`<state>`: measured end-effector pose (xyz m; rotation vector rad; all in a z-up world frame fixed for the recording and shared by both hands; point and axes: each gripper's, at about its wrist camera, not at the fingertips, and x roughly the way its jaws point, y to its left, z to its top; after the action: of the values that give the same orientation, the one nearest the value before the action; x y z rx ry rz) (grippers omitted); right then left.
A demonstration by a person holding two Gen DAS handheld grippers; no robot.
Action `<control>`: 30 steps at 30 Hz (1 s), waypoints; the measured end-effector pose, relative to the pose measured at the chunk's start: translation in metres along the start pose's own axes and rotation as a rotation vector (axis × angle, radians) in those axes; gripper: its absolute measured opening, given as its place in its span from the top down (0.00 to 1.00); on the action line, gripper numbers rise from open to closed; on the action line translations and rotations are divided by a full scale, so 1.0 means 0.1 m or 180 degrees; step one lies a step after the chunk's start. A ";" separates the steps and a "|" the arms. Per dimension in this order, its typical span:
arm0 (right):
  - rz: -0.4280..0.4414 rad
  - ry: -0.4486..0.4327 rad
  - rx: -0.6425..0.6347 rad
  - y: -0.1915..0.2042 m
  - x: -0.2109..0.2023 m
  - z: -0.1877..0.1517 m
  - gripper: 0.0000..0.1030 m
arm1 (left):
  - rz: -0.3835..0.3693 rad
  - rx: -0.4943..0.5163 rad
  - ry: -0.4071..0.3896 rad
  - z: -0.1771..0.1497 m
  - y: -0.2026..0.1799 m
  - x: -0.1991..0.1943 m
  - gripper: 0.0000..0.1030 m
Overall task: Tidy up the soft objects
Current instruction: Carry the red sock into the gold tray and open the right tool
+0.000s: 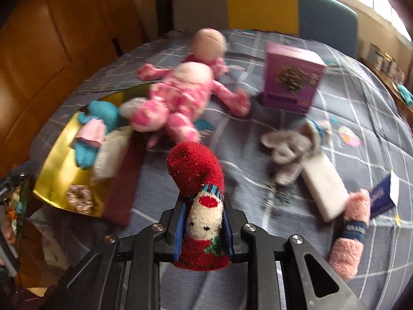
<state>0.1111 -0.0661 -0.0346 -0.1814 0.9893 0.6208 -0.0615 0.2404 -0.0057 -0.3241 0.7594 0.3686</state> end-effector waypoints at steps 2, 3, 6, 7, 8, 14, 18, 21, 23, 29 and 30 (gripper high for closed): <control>0.0159 -0.0035 -0.0124 0.19 -0.02 0.07 0.77 | 0.0017 -0.0025 -0.0021 0.01 0.03 -0.01 0.33; 0.0253 -0.0056 -0.0183 0.28 -0.04 0.11 0.77 | 0.0024 -0.0044 -0.0027 0.02 0.05 -0.02 0.33; 0.0517 -0.0115 -0.0388 0.63 -0.06 0.21 0.77 | 0.0048 -0.0094 -0.0032 0.03 0.11 -0.02 0.33; 0.0593 -0.0122 -0.0460 0.75 -0.05 0.25 0.77 | 0.0055 -0.0108 -0.0031 0.03 0.12 -0.02 0.33; 0.0672 -0.0120 -0.0542 0.87 -0.03 0.28 0.77 | 0.0062 -0.0119 -0.0030 0.04 0.13 -0.02 0.33; 0.0870 0.0071 -0.0962 1.47 0.29 0.38 0.76 | 0.0065 -0.0150 -0.0008 0.03 0.17 0.00 0.33; 0.0730 0.0376 -0.1143 1.63 0.63 0.33 0.73 | 0.0066 -0.0125 0.0018 0.00 0.16 0.03 0.31; 0.0711 0.0518 -0.1082 1.60 0.74 0.29 0.65 | 0.0062 -0.0116 0.0025 -0.01 0.14 0.04 0.28; 0.0750 0.0537 -0.1042 1.57 0.73 0.27 0.61 | 0.0057 -0.0095 0.0030 -0.01 0.13 0.04 0.28; 0.0747 0.0486 -0.0915 1.44 0.65 0.23 0.58 | 0.0060 -0.0036 -0.0023 0.00 0.07 -0.01 0.28; 0.0745 0.0470 -0.0886 1.43 0.63 0.22 0.58 | 0.0060 -0.0021 -0.0040 0.01 0.06 -0.03 0.28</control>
<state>0.0714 0.0849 -0.0561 -0.3649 1.0724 0.9712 -0.0658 0.2454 -0.0042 -0.3207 0.7493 0.3906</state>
